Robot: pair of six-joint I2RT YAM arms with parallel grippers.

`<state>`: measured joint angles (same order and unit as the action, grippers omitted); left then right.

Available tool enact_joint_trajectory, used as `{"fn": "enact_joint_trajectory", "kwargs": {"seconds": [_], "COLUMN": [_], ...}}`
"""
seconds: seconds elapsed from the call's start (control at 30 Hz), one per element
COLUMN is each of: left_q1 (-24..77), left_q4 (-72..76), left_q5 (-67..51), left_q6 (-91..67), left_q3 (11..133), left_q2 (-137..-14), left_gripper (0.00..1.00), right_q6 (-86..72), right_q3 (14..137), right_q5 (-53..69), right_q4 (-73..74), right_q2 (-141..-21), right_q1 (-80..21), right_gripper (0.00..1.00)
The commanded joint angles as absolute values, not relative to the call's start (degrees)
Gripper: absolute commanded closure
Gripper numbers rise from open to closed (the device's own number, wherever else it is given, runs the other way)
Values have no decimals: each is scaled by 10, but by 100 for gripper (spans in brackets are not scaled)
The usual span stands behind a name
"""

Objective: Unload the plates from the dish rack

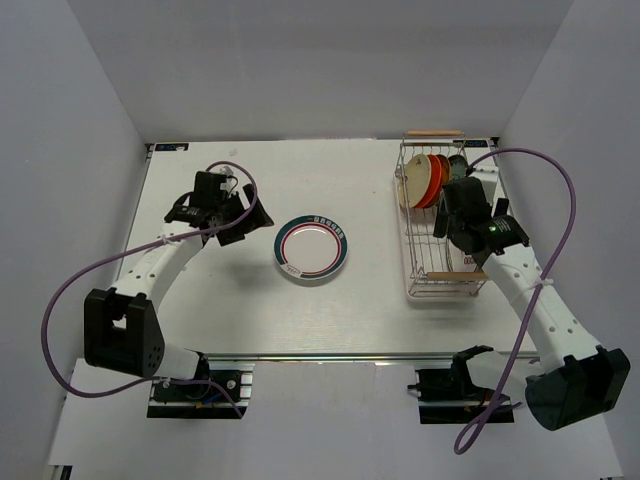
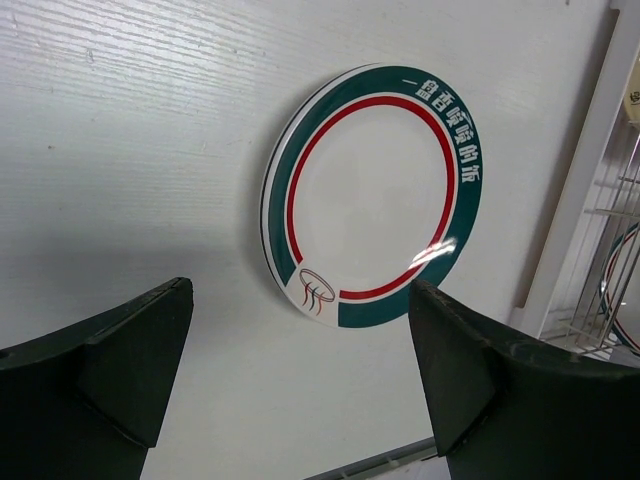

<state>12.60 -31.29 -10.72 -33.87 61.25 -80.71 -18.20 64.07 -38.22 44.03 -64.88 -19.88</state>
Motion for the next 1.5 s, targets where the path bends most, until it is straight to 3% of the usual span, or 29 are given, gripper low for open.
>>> {"fn": "enact_joint_trajectory", "kwargs": {"seconds": [0.0, 0.2, 0.4, 0.5, 0.7, 1.1, 1.47], "left_q1": [129, 129, 129, 129, 129, 129, 129], "left_q4": [-314, -308, -284, -272, -269, -265, -258], "left_q5": [-98, -112, -138, -150, -162, -166, -192], "left_q6": [-340, -339, -343, -343, -345, -351, -352], "left_q3": [613, 616, 613, 607, 604, 606, 615], "left_q2": [-797, -809, -823, -829, -830, -801, -780], "left_gripper": [2, 2, 2, 2, 2, 2, 2], "right_q6": [-190, -185, -174, -168, -165, -62, 17], "right_q3": [658, 641, 632, 631, 628, 685, 774], "right_q5": [-395, -386, -386, -385, -377, -314, -266], "right_q4": [422, 408, 392, 393, 394, 378, 375], "right_q2": [-642, -652, -658, -664, -674, -646, -623], "right_q1": [-188, -173, -160, -150, -137, -134, -136], "right_gripper": [13, 27, 57, 67, 73, 96, 100]}}
